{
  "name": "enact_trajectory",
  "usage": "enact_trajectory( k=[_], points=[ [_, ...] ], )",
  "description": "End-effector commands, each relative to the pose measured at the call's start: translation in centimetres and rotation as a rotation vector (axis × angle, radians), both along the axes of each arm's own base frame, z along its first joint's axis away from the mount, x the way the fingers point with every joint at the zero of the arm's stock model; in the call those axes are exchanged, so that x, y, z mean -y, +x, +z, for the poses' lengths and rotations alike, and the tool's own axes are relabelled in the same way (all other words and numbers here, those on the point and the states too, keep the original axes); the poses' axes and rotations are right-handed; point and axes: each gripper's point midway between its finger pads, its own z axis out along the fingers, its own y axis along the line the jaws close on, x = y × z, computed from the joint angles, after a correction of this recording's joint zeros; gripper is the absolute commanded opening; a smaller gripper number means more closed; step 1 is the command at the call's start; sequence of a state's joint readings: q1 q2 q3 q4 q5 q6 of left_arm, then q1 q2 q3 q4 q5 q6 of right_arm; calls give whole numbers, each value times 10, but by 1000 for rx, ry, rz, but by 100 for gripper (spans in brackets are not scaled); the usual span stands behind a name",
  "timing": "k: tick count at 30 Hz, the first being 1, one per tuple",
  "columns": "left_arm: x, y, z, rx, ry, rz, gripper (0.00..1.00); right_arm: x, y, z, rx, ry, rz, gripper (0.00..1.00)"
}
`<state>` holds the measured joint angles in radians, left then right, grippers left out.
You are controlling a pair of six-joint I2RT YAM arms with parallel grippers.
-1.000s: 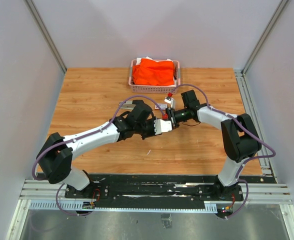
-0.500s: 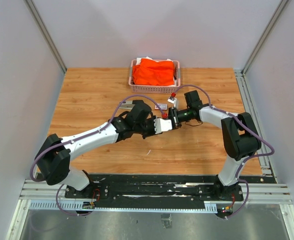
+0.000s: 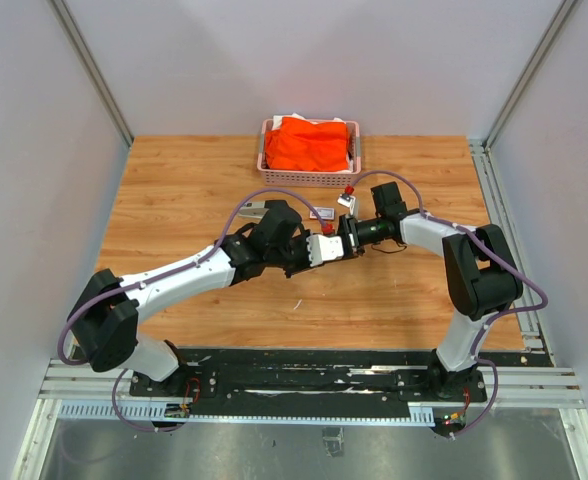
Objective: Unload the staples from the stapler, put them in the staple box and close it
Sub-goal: Unload the staple at the center of the board.
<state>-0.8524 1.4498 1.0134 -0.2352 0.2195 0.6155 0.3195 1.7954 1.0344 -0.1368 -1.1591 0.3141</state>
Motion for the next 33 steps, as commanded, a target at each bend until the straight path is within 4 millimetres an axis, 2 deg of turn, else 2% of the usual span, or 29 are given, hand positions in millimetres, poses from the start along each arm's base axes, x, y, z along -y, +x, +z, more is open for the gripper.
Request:
enact_trajectory(
  k=[1,6,15,22,25,28,30,33],
  points=[
    [2,1,26,27,-80,22,0,15,15,-17,32,-76,-77,4],
    [9,-13,28,-32,-99,-45,0,17,20,-19,51,-114,-103,13],
    [18,-15,42,-65,-135,-51,0,13,17,-25,76,-158,-91,23],
    [17,-13,40,-75,-127,-32,0,7,15,-15,129,-153,-50,28],
    [14,-13,40,-69,-121,-23,0,15,17,-5,243,-171,-6,33],
    [10,-13,40,-62,-117,-18,0,31,26,6,449,-213,36,38],
    [8,-14,41,-72,-122,-25,0,38,24,13,587,-207,65,40],
    [2,-14,42,-122,-129,-44,0,46,19,31,883,-195,117,42]
  ],
)
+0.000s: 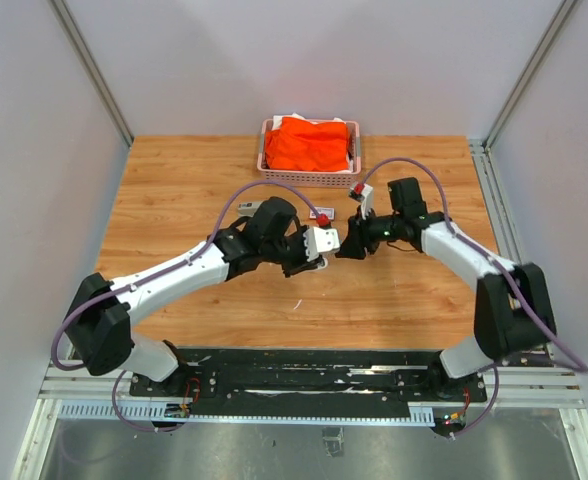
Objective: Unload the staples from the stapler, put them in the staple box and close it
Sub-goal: Unload the staple at the center of the board.
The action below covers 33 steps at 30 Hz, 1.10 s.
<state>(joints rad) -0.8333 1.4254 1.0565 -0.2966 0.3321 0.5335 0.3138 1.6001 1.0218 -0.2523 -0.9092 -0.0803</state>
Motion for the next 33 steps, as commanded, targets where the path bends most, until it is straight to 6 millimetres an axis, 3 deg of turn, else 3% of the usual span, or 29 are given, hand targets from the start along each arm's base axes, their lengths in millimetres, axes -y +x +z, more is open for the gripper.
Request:
enact_trajectory(
  k=[1,5,7,9,10,14,19,24,33],
  points=[
    [-6,3,24,-30,-56,-23,0,20,0,26,500,-43,144,42],
    [-10,4,23,-95,-68,-34,0,29,-13,40,919,-79,289,45],
    [-10,4,23,-111,-66,-35,0,27,-29,42,1171,-71,421,52],
    [-9,4,23,-124,-71,-31,0,25,-47,33,1289,-60,571,58],
    [-8,4,24,-131,-74,-29,0,23,-51,31,1320,-63,619,66],
    [-4,0,20,-181,-78,-43,0,4,-45,29,1469,-209,678,68],
    [-2,-5,10,-243,-48,-61,0,-16,-37,32,1547,-315,684,67],
    [2,-7,6,-279,-67,-65,0,-29,-43,20,1602,-331,660,65],
    [7,-9,7,-304,-107,-59,0,-29,-32,20,1610,-352,500,56]
  ],
)
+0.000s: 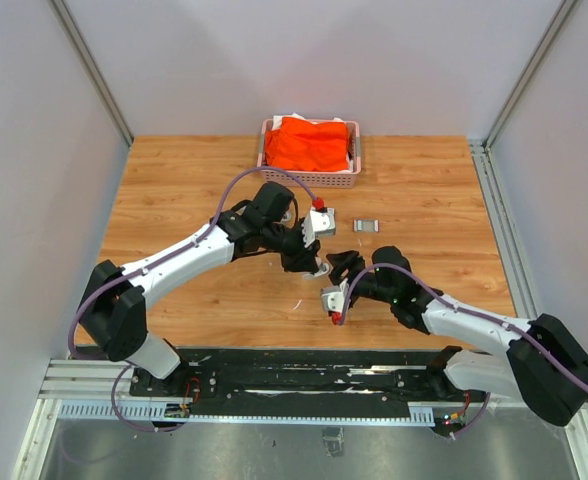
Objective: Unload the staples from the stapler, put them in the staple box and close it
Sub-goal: Unload the staple at the center of the board.
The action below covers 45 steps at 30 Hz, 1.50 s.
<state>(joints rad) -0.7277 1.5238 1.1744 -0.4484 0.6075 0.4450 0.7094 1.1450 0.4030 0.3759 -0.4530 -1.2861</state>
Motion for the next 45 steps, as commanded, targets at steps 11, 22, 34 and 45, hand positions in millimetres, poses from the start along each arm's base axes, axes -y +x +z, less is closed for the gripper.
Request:
enact_trajectory(
  k=[11,22,34,45],
  points=[
    [8,6,8,-76,-91,42,0,-9,2,13,127,50,-1,47],
    [4,13,12,-116,-142,87,0,-12,-4,12,149,60,25,31],
    [-11,44,32,-104,-272,252,0,-21,-24,-2,79,44,113,31],
    [-14,42,31,-95,-272,249,0,-24,-11,18,70,71,34,43]
  ],
)
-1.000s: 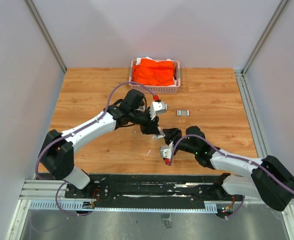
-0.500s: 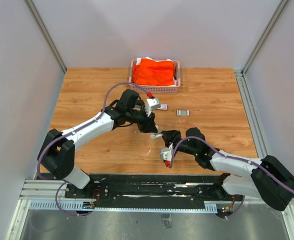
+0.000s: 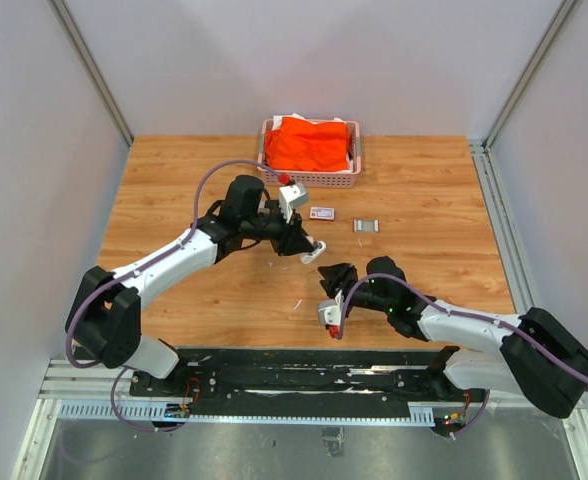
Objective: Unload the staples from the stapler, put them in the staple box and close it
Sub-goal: Unload the staple at the center of the board.
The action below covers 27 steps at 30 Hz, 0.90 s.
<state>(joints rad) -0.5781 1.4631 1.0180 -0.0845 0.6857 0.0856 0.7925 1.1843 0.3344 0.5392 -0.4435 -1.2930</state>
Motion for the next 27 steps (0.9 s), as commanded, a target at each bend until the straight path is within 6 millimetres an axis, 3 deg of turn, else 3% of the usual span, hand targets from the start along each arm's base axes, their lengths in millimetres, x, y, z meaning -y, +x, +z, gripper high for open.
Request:
enact_trajectory(
  k=[1,5,20,27],
  points=[
    [-1,0,7,33,-12,-15,0,-3,11,32,50,48,-53,46],
    [-1,-4,-5,-2,22,-50,0,1,11,53,145,65,-40,53],
    [12,-36,-23,-81,74,-245,0,1,-1,28,147,-28,50,60],
    [14,-39,-25,-87,77,-258,0,0,-8,15,120,-67,93,60]
  ],
)
